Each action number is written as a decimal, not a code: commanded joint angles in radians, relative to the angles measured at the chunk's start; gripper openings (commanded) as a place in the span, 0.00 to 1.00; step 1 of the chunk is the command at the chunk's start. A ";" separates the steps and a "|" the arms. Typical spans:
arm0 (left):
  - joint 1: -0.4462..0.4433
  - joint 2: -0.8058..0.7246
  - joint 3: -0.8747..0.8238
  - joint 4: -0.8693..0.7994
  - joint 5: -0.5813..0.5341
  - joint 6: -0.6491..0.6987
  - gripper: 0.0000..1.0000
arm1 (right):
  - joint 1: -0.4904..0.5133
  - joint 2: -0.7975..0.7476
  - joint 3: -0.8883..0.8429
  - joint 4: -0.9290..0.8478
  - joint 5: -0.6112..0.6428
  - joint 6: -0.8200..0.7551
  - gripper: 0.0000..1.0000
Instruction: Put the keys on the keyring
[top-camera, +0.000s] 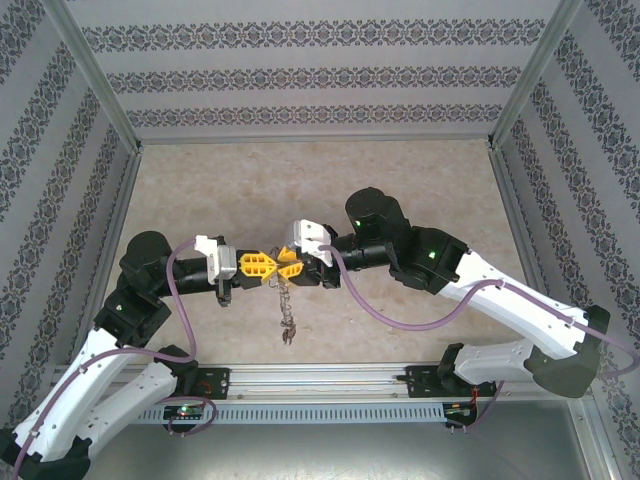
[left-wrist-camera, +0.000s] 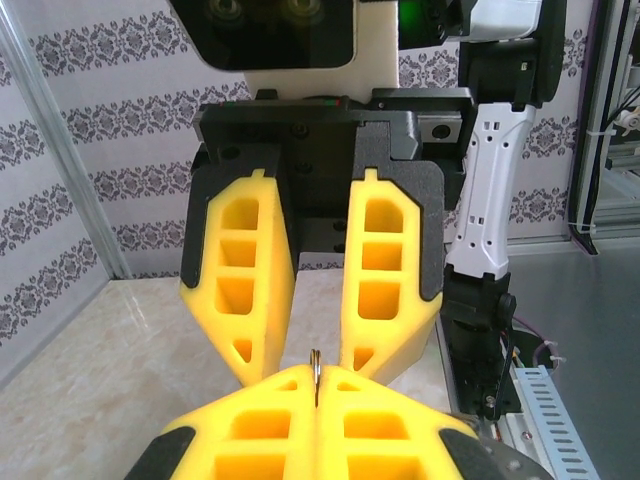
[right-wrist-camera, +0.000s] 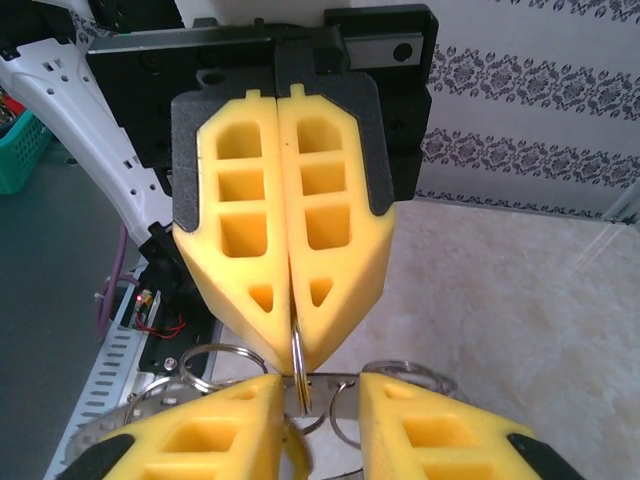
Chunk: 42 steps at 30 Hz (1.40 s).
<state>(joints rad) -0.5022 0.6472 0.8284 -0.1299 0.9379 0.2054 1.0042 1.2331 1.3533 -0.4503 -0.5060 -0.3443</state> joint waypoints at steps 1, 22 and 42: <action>-0.006 -0.003 -0.003 0.003 0.001 0.026 0.00 | 0.009 -0.019 0.004 0.032 -0.003 -0.010 0.22; -0.006 -0.101 -0.114 -0.053 -0.380 -0.020 0.42 | -0.137 0.121 0.041 -0.045 0.130 0.179 0.00; -0.007 -0.100 -0.113 -0.127 -0.647 -0.035 0.44 | -0.212 0.461 -0.078 0.238 0.031 0.476 0.00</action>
<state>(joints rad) -0.5030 0.5446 0.7113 -0.2344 0.3233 0.1814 0.8150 1.6924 1.3025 -0.2855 -0.4549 0.0555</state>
